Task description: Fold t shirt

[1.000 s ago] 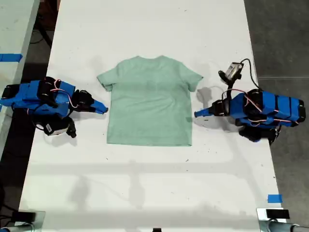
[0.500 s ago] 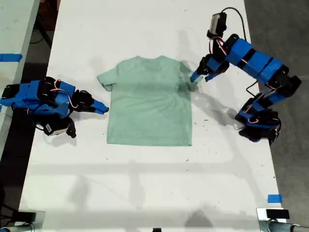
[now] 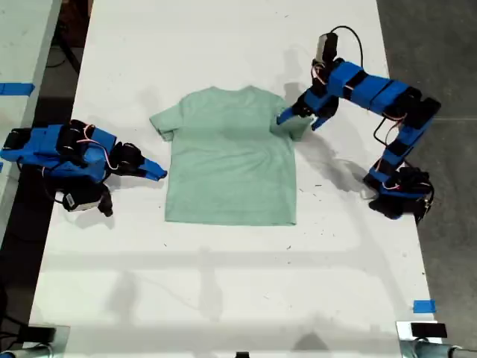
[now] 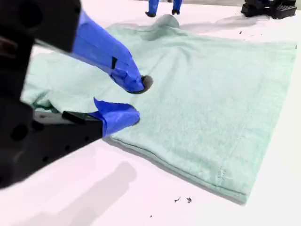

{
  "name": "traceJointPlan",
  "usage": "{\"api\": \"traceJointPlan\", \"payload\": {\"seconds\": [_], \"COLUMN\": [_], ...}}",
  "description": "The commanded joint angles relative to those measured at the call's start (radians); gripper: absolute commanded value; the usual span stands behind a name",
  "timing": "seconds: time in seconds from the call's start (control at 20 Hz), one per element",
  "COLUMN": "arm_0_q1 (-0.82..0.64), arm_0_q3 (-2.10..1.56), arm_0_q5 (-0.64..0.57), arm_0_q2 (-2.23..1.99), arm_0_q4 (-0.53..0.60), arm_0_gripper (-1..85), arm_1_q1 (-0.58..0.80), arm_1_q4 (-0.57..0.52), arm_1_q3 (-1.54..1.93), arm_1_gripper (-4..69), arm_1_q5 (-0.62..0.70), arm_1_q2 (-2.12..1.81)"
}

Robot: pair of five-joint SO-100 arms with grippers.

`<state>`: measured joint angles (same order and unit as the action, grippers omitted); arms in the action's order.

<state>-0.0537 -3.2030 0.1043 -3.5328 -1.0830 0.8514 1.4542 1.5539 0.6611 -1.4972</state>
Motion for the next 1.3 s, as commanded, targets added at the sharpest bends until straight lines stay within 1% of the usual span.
{"api": "traceJointPlan", "payload": {"seconds": [0.0, 0.05, 0.1, 0.15, 0.2, 0.25, 0.3, 0.35, 0.5, 0.65, 0.7, 0.75, 0.8, 0.85, 0.9, 1.0, 1.1, 1.15, 1.2, 1.25], "arm_0_q1": [0.011, 0.014, 0.02, 0.028, 0.032, 0.032, 0.031, 0.028, 0.02, 0.011, 0.009, 0.009, 0.009, 0.012, 0.012, 0.009, 0.009, 0.008, 0.009, 0.009], "arm_0_q3": [-0.017, -0.017, -0.017, -0.018, -0.018, -0.018, -0.018, -0.018, -0.018, -0.018, -0.018, -0.018, -0.018, -0.018, -0.018, -0.018, -0.018, -0.018, -0.018, -0.018], "arm_0_q5": [0.002, 0.003, 0.008, 0.011, 0.012, 0.012, 0.012, 0.012, 0.008, 0.005, 0.005, 0.005, 0.005, 0.005, 0.005, 0.005, 0.003, 0.003, 0.003, 0.003], "arm_0_q2": [-0.005, -0.005, -0.005, -0.005, -0.003, -0.002, -0.002, -0.002, -0.002, -0.002, -0.002, -0.002, -0.002, -0.002, -0.002, -0.002, -0.002, -0.002, -0.002, -0.002], "arm_0_q4": [0.006, 0.006, 0.006, 0.008, 0.008, 0.009, 0.009, 0.009, 0.009, 0.008, 0.008, 0.008, 0.008, 0.008, 0.008, 0.008, 0.008, 0.008, 0.008, 0.008], "arm_0_gripper": [6.2, 6.0, 5.9, 5.9, 5.9, 5.9, 5.9, 5.9, 6.0, 6.1, 6.1, 6.1, 6.0, 6.0, 6.0, 6.2, 6.3, 6.4, 6.5, 6.7], "arm_1_q1": [0.011, 0.012, 0.014, 0.012, 0.002, -0.011, -0.02, -0.032, -0.061, -0.107, -0.126, -0.144, -0.161, -0.176, -0.193, -0.244, -0.304, -0.333, -0.362, -0.385], "arm_1_q4": [-0.143, -0.219, -0.293, -0.342, -0.39, -0.4, -0.397, -0.37, -0.17, 0.051, 0.101, 0.127, 0.114, 0.069, 0.021, -0.103, -0.199, -0.227, -0.238, -0.238], "arm_1_q3": [0.11, 0.172, 0.213, 0.227, 0.222, 0.196, 0.178, 0.163, 0.008, -0.359, -0.497, -0.607, -0.66, -0.663, -0.655, -0.634, -0.629, -0.63, -0.641, -0.644], "arm_1_gripper": [33.6, 31.3, 25.1, 5.9, 2.5, 0.8, 0.8, 0.8, -0.7, -0.8, -0.8, -0.8, -0.8, -0.8, -0.8, -0.8, -0.6, 9.8, 35.0, 46.5], "arm_1_q5": [-0.081, -0.107, -0.118, -0.129, -0.12, -0.118, -0.123, -0.13, -0.153, -0.104, -0.084, -0.069, -0.052, -0.035, -0.014, 0.067, 0.143, 0.173, 0.215, 0.253], "arm_1_q2": [-0.023, -0.017, -0.005, 0.021, 0.054, 0.087, 0.097, 0.077, -0.021, 0.063, 0.132, 0.198, 0.238, 0.253, 0.27, 0.307, 0.367, 0.403, 0.439, 0.454]}}
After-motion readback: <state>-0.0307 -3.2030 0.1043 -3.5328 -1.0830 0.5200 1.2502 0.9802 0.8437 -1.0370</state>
